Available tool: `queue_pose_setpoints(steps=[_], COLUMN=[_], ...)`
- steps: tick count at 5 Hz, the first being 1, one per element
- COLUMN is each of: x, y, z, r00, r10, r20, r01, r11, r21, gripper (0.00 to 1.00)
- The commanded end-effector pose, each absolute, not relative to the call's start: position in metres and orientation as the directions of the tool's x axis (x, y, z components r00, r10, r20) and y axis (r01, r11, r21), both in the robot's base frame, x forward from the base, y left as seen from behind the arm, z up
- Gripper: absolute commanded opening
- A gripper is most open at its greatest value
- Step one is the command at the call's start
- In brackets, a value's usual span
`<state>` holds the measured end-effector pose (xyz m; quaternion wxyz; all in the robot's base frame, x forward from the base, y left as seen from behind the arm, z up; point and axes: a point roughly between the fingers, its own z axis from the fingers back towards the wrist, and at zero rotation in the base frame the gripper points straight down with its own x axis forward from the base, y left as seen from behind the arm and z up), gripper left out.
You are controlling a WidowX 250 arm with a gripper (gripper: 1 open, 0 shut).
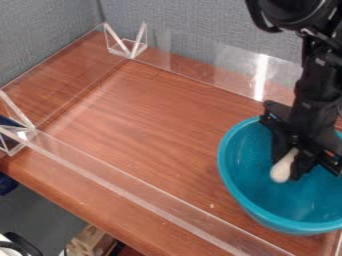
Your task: Put the mushroom in the blue bowl
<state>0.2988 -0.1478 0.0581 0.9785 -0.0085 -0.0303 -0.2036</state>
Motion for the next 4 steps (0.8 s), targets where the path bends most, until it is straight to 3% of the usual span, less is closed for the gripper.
queue_pose_setpoints(steps=[1,3,4], x=[0.299,0.292,0.289], y=[-0.155,-0.163,-0.166], z=[0.064,0.055,0.05], r00=[0.909,0.902,0.901], r10=[-0.405,-0.423,-0.426], r20=[0.096,0.086,0.081], r01=[0.408,0.427,0.43], r11=[0.913,0.904,0.902], r21=[-0.013,-0.026,-0.033], gripper=[0.0,0.0,1.0])
